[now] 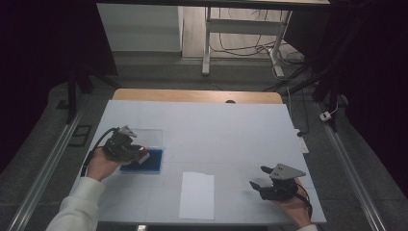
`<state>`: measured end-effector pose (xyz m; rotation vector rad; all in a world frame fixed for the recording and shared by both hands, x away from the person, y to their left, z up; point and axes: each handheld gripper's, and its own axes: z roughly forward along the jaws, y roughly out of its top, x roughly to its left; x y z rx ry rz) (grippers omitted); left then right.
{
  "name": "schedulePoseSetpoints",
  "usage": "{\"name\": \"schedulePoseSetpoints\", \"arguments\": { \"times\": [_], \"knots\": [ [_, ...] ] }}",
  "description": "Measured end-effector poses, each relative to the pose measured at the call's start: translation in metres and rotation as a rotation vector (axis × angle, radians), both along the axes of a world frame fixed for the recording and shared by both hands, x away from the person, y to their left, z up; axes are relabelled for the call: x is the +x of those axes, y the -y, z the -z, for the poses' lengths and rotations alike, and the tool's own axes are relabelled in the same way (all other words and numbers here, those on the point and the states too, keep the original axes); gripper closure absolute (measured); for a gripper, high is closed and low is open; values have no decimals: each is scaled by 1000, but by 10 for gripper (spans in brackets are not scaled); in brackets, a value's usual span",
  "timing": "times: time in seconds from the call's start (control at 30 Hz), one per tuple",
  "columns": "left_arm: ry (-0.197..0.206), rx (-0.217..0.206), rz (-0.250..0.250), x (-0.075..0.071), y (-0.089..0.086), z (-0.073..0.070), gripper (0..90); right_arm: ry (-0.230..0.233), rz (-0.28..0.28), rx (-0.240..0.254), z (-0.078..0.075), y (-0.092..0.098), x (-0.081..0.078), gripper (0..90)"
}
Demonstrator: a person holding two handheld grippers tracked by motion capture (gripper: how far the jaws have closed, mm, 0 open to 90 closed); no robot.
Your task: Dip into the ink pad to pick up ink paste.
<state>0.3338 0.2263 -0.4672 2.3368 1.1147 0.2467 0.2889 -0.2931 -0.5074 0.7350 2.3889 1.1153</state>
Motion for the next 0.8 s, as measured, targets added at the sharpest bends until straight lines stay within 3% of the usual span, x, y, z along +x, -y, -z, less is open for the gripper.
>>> {"name": "schedulePoseSetpoints", "arguments": {
  "times": [0.2,0.57,0.8],
  "knots": [
    [-23,30,-13,5,1,10,703,-1,0,-1,0,0,0,286],
    [-37,18,-27,6,1,12,704,-2,1,-2,0,0,0,286],
    [-55,56,-35,8,7,13,706,1,1,-5,-1,-1,0,286]
  ]
}}
